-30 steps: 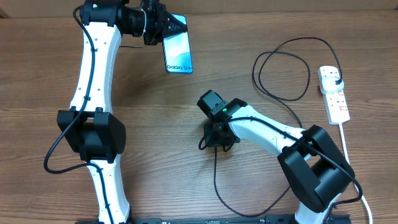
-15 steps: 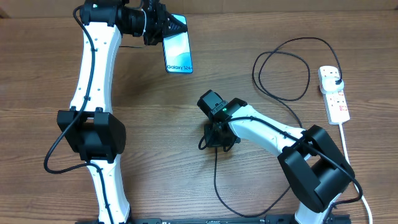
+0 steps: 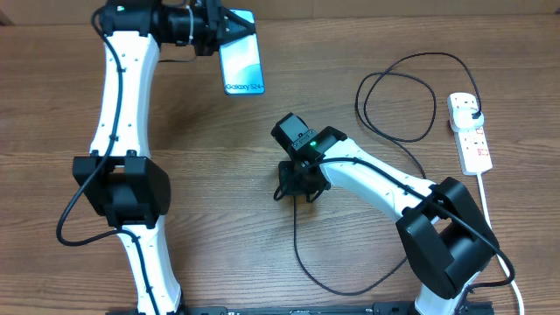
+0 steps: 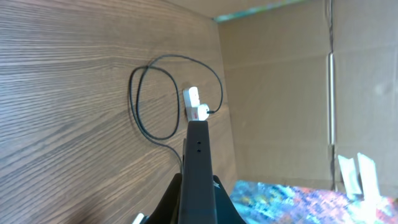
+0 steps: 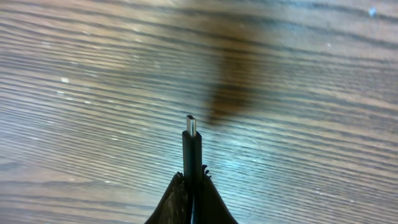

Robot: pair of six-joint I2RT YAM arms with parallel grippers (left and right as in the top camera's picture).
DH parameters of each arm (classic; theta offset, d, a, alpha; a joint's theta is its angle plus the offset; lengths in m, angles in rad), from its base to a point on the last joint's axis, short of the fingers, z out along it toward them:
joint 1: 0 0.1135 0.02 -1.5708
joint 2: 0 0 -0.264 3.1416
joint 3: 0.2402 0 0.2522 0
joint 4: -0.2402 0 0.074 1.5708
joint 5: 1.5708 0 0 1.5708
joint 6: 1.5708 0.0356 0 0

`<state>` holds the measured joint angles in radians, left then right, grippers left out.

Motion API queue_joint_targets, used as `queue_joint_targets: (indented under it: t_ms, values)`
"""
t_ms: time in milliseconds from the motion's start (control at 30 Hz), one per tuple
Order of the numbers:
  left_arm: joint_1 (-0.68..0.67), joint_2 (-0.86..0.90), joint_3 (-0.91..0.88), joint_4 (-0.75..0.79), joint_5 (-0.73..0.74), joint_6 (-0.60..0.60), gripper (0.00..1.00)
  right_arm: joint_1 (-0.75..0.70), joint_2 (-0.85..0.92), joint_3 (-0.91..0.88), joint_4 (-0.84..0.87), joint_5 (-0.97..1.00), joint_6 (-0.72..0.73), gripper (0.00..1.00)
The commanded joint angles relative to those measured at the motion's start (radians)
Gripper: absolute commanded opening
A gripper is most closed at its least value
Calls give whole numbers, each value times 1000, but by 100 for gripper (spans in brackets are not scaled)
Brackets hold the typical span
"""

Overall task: Plug charger to phone and switch on socket
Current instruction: 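Lift the plug and carry it toward the phone's bottom port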

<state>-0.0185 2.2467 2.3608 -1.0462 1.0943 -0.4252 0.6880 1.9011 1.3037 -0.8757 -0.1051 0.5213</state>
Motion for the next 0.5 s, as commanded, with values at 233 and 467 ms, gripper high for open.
queue_joint_targets:
  t_ms: [233,467]
  values:
    - [79,5,19,26,175,-29,4,1,8,115,41,-170,6,4]
    - [93,5,19,60,289,-32,4,-13,8,204,119,-414,6,4]
